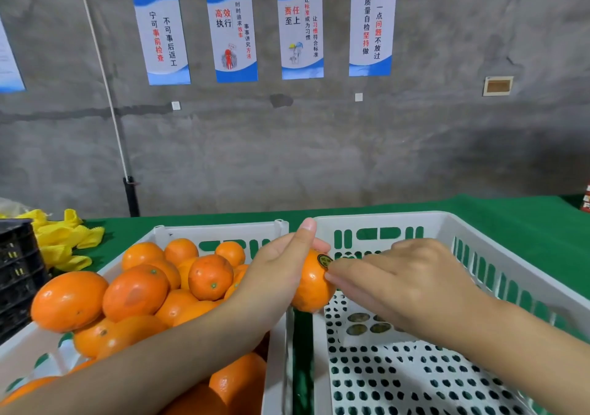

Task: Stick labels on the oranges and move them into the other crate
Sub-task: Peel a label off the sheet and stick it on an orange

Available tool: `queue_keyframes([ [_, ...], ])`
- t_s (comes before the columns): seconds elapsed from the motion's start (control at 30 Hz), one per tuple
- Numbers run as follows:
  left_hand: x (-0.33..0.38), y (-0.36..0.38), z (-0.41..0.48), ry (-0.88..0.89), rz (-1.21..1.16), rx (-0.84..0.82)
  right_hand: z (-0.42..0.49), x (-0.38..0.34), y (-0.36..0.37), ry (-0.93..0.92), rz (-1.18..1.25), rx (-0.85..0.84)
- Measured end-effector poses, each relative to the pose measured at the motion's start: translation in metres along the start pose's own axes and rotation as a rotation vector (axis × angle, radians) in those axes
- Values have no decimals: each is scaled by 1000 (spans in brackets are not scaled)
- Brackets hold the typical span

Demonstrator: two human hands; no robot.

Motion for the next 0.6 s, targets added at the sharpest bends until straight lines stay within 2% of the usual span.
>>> queue_keyframes([
  [0.27,-4,0,3,15,-82,-58,3,9,-3,94,166,-7],
  [0.43,-6,6,-2,-58,-248,-262,7,54,-22,422,166,204],
  [0.5,-6,9,-4,-37,-173,-287,2,67,-21,538,107,212],
  [0.6,-3,11,-10,105,67,-390,-1,74,-14,616,19,182],
])
Point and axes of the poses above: each hand's wrist, its own z-axis towards the middle knuckle, its own y-axis out of the palm, x = y × z, the point moved 3 cm from there along z, towards the middle knuckle, and after that the axes turned 8 degrees about y, right-handed, at the moved point
